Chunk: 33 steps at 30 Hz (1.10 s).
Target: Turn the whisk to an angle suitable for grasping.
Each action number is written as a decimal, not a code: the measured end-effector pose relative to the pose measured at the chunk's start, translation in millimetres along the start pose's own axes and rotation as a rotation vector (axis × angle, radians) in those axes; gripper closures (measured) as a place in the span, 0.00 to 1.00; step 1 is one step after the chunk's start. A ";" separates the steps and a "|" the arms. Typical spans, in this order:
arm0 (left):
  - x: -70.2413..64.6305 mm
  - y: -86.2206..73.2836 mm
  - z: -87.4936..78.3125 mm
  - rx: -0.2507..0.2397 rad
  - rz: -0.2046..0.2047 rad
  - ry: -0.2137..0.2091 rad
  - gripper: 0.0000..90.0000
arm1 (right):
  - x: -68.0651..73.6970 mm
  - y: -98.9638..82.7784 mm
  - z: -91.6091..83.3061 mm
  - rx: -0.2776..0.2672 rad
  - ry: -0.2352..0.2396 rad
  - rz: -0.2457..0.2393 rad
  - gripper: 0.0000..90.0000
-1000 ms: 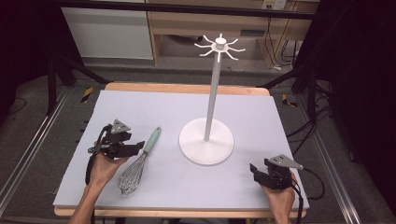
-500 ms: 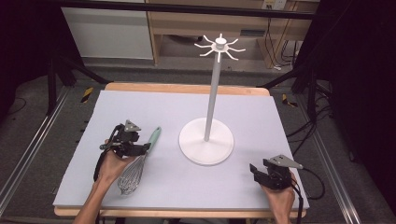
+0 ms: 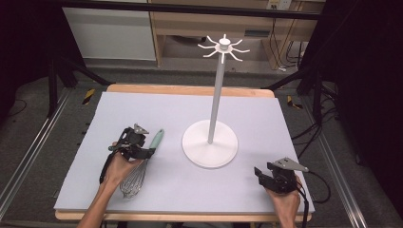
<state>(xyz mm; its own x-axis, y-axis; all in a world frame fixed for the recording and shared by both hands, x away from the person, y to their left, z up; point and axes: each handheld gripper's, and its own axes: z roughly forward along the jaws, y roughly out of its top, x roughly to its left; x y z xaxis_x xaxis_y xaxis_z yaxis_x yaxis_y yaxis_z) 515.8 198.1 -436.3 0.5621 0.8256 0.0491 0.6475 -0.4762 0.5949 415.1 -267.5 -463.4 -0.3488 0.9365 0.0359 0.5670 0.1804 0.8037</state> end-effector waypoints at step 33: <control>-3.2 1.1 24.0 0.105 -0.031 -0.027 0.67 | -1.0 -0.2 1.1 0.008 0.013 0.002 0.52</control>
<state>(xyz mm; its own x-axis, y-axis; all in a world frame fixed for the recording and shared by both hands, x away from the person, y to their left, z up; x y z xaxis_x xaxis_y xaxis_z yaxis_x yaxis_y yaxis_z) 527.0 187.7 -455.1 0.5540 0.8325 0.0093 0.7141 -0.4809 0.5088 416.1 -268.2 -464.2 -0.3572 0.9329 0.0454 0.5738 0.1808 0.7988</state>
